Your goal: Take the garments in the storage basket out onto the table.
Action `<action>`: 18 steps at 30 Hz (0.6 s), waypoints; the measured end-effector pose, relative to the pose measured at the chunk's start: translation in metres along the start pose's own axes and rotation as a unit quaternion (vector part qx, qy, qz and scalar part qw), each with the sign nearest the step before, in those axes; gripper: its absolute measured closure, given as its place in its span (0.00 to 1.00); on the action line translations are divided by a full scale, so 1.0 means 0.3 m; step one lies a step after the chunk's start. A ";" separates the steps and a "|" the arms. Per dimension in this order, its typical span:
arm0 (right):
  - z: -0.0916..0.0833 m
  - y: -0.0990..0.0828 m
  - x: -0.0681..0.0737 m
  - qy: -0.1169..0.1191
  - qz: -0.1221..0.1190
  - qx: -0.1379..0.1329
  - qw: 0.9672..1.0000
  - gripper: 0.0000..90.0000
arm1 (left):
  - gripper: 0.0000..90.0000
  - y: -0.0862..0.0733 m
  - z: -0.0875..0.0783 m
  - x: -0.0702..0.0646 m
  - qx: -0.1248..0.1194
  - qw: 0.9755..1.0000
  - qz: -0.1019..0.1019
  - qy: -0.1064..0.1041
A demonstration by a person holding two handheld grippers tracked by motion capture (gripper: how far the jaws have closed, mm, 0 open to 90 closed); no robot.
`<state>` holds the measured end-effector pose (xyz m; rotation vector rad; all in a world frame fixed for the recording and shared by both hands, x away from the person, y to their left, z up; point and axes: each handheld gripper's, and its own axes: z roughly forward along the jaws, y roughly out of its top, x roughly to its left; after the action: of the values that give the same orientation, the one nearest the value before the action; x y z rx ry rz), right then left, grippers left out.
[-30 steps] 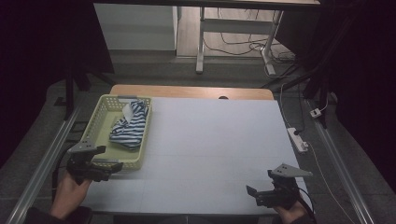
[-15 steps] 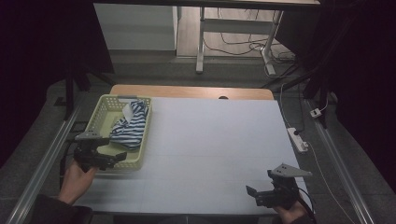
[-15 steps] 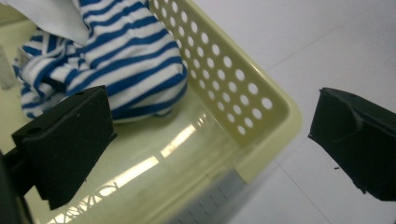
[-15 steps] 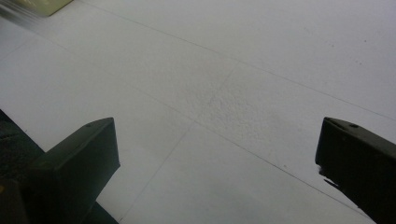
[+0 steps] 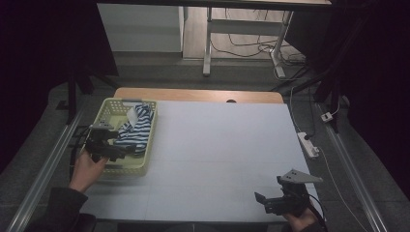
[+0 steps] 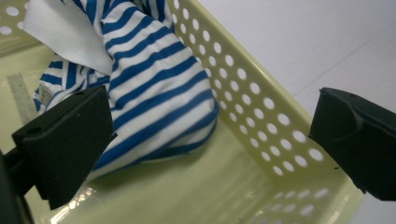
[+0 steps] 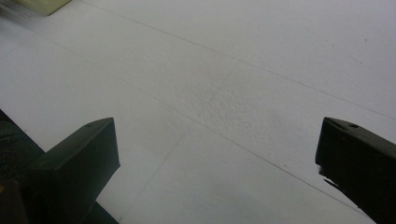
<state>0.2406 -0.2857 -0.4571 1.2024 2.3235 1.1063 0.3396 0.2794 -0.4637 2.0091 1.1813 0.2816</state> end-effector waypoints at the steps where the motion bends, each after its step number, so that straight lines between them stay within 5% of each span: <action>1: -0.001 0.000 0.000 0.000 0.000 0.001 1.000 0.00 | 0.00 0.010 0.002 0.004 0.004 1.000 -0.003 -0.004; 18: 0.002 0.000 -0.001 0.001 0.002 0.004 1.000 0.00 | 0.00 0.129 0.081 0.122 0.028 0.999 -0.013 0.019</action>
<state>0.2412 -0.2857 -0.4574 1.2090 2.3299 1.1017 0.3975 0.2866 -0.4595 2.0435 1.2511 0.2787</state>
